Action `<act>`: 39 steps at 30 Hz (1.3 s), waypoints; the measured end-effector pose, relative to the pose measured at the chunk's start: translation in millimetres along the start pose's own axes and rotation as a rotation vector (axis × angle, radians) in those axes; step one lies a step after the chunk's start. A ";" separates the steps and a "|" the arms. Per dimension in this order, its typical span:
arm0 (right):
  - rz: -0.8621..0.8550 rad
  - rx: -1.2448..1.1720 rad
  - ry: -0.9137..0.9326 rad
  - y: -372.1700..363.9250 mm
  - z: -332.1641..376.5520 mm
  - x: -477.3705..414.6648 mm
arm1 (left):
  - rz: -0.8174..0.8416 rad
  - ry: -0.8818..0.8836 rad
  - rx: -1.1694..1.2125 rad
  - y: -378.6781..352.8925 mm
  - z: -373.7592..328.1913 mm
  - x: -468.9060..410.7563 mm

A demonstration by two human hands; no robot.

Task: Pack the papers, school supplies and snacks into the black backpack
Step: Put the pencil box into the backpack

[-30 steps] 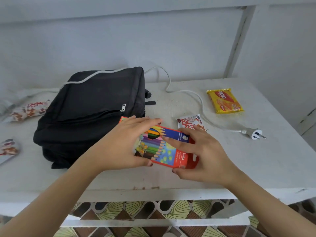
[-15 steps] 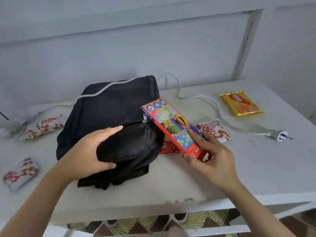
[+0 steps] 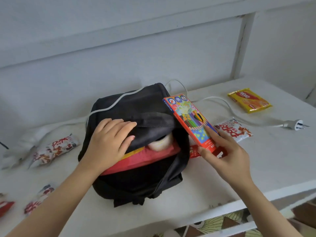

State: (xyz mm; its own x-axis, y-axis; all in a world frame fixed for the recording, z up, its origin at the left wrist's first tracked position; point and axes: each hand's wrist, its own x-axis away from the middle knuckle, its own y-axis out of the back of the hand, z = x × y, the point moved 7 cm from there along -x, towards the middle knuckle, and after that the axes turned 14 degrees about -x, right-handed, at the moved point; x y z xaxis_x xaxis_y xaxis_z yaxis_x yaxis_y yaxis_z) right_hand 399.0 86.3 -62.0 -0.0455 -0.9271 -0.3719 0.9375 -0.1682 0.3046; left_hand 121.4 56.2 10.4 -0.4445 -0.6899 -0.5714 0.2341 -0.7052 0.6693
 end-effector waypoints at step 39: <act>-0.256 0.213 -0.197 -50.5 -6.8 41.5 | 0.056 -0.113 0.199 -65.2 33.6 9.1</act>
State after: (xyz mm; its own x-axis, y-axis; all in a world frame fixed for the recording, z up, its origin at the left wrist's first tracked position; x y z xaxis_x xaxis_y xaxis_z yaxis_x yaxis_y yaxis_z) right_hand 352.1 58.6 -98.8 -0.3536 -0.8894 -0.2899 0.7955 -0.4489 0.4070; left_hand 73.1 101.4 -22.5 -0.5319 -0.6964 -0.4818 0.0907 -0.6125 0.7853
